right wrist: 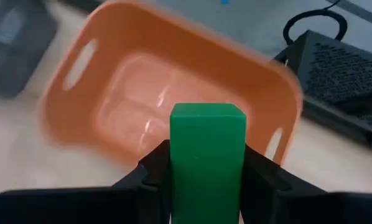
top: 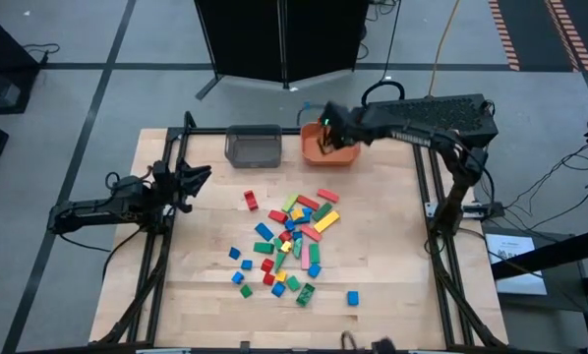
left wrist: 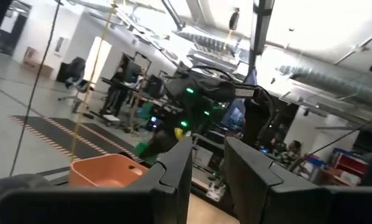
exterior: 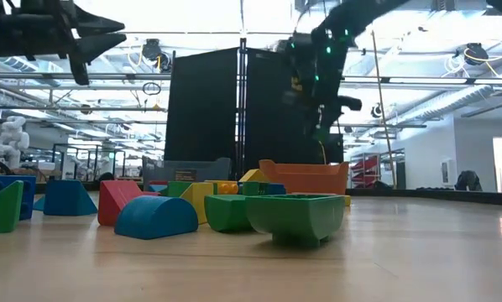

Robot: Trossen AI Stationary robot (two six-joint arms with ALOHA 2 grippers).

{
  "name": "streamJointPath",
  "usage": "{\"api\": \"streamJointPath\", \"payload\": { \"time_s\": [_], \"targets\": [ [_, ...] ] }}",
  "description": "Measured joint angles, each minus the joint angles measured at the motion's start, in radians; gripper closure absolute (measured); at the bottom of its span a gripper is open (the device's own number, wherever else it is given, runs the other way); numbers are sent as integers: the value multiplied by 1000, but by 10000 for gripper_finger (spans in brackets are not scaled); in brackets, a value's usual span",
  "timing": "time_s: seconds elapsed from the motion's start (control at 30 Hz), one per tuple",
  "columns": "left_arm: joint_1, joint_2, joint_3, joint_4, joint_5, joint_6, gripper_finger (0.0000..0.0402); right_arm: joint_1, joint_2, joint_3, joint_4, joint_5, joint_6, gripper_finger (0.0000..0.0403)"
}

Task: Sort blocks by size
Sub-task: Put the large green block into the orange bin, then put the large red block into the orange bin

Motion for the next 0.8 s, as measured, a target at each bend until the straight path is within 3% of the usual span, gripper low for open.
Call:
{"api": "streamJointPath", "payload": {
  "time_s": [0.1,0.27,0.37,0.47,0.63,0.7,0.8],
  "targets": [
    [0,0,0,-9,-30,0,307,-67,20,0,49,-99,-79,284],
    [0,1,0,-26,-109,0,307,-105,48,0,76,-200,-126,152],
    [0,1,0,-26,-136,0,307,-101,54,0,95,-221,-163,110],
    [0,2,0,-28,-152,0,307,-89,55,0,122,-324,-168,106],
    [0,2,0,-46,-157,0,307,3,45,1,370,-667,-38,126],
    [0,2,0,-60,-161,0,307,87,52,1,487,-692,-11,133],
    [0,2,0,-64,-160,0,307,209,98,2,661,-609,-59,138]
  ]
}}
